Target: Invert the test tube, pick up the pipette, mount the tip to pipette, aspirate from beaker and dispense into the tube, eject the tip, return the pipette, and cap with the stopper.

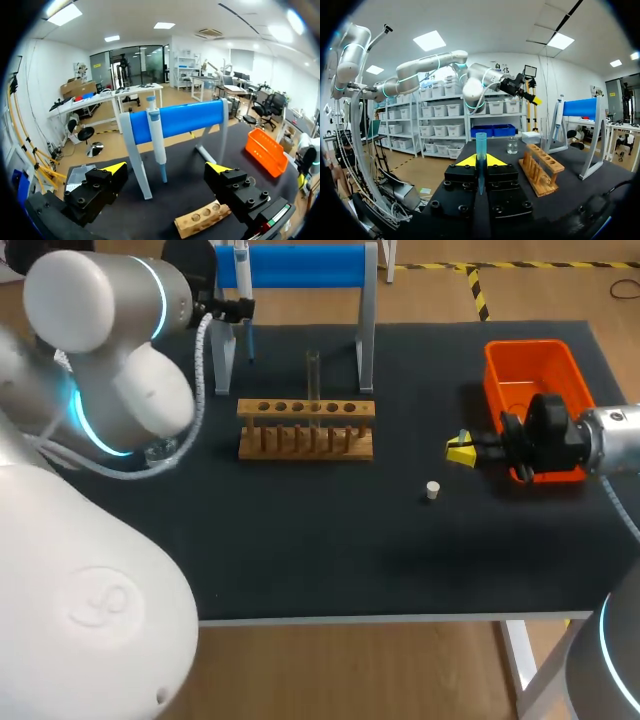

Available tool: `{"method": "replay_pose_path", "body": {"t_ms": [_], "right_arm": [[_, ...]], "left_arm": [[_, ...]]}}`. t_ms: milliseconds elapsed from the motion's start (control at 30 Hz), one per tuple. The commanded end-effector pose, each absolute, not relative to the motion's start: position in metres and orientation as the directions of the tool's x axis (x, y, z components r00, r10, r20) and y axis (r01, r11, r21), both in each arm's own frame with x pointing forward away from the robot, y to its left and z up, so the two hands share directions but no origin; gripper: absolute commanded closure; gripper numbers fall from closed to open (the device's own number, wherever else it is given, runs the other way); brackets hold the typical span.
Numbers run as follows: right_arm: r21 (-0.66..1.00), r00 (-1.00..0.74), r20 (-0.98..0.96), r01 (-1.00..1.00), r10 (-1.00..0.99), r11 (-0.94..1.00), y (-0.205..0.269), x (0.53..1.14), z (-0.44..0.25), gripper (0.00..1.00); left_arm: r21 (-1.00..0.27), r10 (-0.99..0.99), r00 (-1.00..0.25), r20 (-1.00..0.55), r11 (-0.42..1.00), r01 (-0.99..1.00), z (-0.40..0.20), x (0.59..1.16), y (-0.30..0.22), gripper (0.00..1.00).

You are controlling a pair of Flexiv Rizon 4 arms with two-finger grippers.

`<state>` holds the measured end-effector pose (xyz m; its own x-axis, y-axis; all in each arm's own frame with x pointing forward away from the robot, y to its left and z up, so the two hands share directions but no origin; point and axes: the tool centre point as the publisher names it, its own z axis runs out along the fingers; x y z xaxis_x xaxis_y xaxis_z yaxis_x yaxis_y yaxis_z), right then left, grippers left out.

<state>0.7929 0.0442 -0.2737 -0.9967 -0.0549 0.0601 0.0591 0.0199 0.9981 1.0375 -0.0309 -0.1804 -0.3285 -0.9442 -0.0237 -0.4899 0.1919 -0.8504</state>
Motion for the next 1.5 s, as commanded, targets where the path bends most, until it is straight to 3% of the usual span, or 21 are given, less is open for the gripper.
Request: {"method": "replay_pose_path", "body": {"t_ms": [33,367,1500], "right_arm": [[0.998,-0.997,0.06,0.059,-0.056,0.021,0.044,0.793,-0.274,1.0],[0.998,-0.997,0.06,0.059,-0.056,0.021,0.044,0.793,-0.274,1.0],[0.998,-0.997,0.06,0.059,-0.056,0.021,0.044,0.793,-0.274,1.0]], "left_arm": [[-0.856,-0.98,-0.167,-0.11,0.179,-0.485,-0.186,1.042,-0.037,0.0],[-0.882,-0.991,-0.108,-0.082,0.123,-0.455,-0.182,1.051,-0.041,0.0],[-0.913,-0.995,-0.099,0.015,0.026,-0.407,-0.189,1.092,-0.058,0.0]]}}
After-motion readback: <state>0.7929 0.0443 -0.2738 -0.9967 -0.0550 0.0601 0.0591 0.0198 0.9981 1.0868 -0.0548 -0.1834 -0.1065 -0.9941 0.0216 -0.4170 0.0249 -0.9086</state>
